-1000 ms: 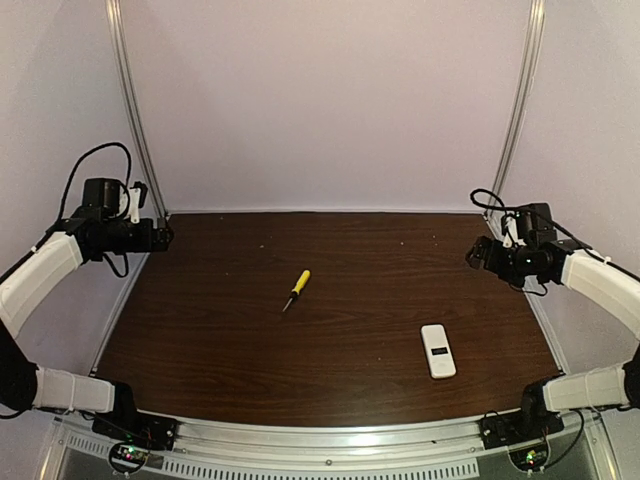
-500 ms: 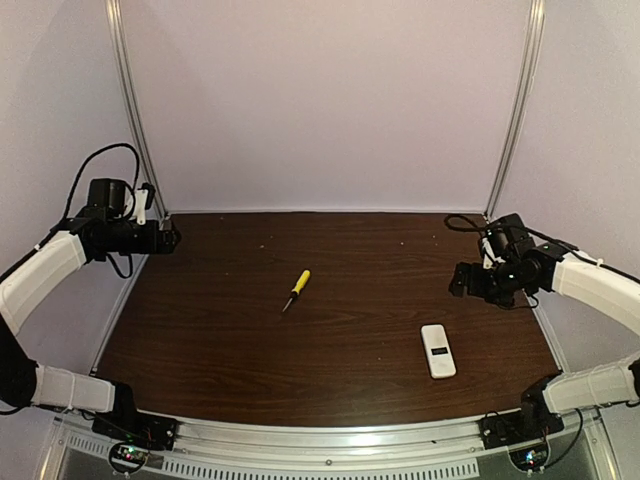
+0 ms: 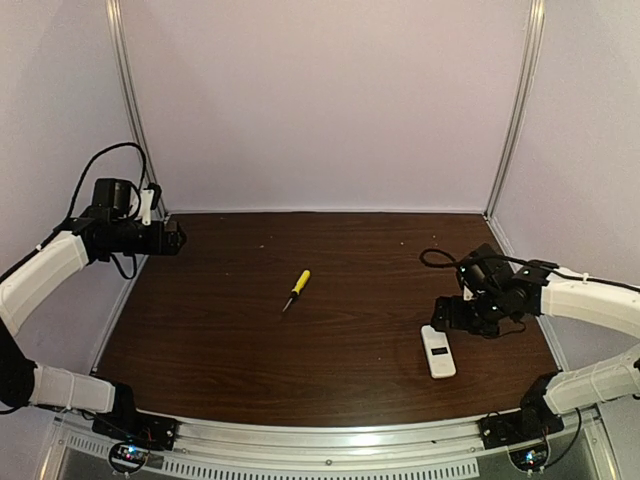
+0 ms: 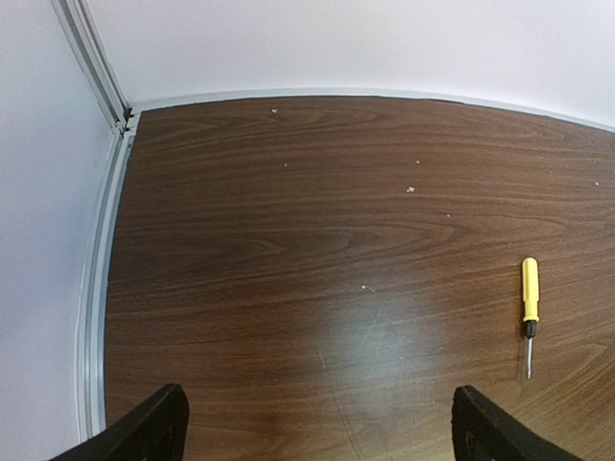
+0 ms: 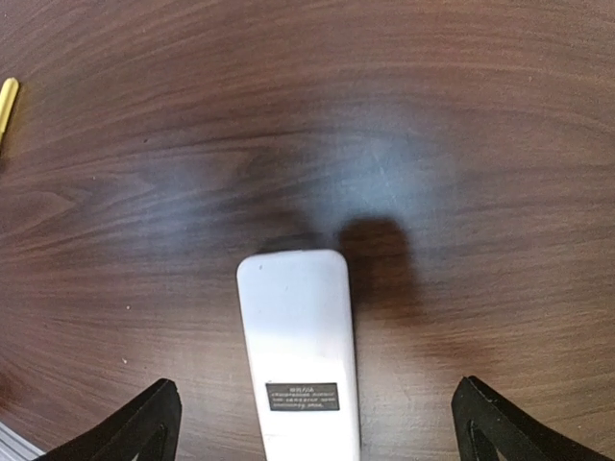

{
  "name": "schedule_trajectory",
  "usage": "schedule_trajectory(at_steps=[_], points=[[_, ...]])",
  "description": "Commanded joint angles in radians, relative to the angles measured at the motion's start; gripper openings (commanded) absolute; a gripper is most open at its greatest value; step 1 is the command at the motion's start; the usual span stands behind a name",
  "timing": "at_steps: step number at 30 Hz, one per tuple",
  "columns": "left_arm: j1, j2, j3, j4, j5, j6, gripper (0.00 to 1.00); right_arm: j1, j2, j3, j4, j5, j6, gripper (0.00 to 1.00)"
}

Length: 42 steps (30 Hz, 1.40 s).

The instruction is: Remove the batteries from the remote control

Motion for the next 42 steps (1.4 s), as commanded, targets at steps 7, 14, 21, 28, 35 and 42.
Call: schedule_trajectory(at_steps=[7, 14, 21, 28, 35, 42], points=[[-0.038, -0.016, -0.011, 0.024, -0.030, 0.015, 0.98, 0.072, 0.038, -0.002, -0.160, -0.004, 0.011, 1.00], [-0.049, -0.024, -0.015, 0.022, -0.072, 0.018, 0.98, 0.151, 0.016, -0.048, -0.100, -0.019, 0.147, 1.00], [-0.051, -0.026, -0.010, 0.021, -0.123, 0.013, 0.97, 0.248, 0.061, -0.060, -0.108, 0.070, 0.231, 1.00], [-0.051, -0.016, -0.007, 0.021, -0.129, 0.016, 0.97, 0.285, 0.097, -0.073, -0.079, 0.092, 0.257, 1.00], [-0.051, -0.019, -0.008, 0.021, -0.139, 0.016, 0.97, 0.299, 0.137, -0.075, -0.066, 0.103, 0.261, 1.00], [-0.051, -0.011, -0.005, 0.021, -0.136, 0.013, 0.97, 0.309, 0.162, -0.089, -0.020, 0.097, 0.261, 0.93]])
